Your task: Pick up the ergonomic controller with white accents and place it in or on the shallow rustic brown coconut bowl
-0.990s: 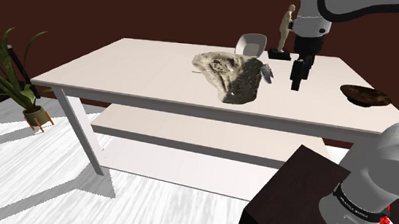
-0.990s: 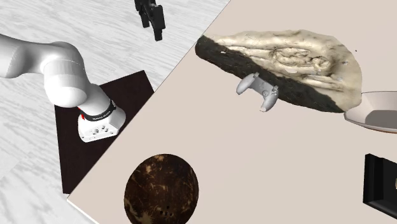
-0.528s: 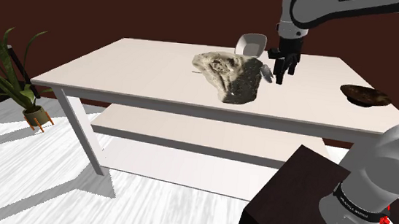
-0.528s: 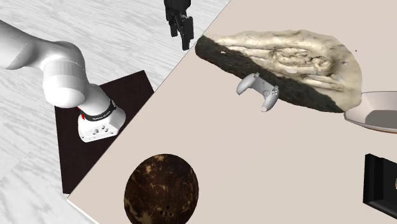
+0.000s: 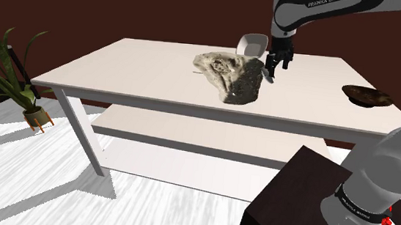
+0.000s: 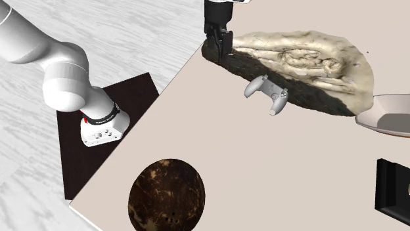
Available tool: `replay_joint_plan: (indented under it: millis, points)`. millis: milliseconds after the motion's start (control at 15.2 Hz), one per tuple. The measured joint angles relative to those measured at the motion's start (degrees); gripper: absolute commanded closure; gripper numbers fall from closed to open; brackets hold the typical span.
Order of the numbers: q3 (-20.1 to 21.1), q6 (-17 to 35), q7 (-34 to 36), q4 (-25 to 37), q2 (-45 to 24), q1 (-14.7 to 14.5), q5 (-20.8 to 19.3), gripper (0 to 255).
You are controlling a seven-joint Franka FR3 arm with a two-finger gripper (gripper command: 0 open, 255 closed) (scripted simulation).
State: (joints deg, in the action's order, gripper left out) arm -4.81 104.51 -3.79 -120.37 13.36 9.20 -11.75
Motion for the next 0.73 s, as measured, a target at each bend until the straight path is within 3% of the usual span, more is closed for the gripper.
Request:
replay_joint_plan:
  millis: [726]
  points:
    - [-4.13,4.00,3.02,18.14,-19.09,4.36,-1.83,0]
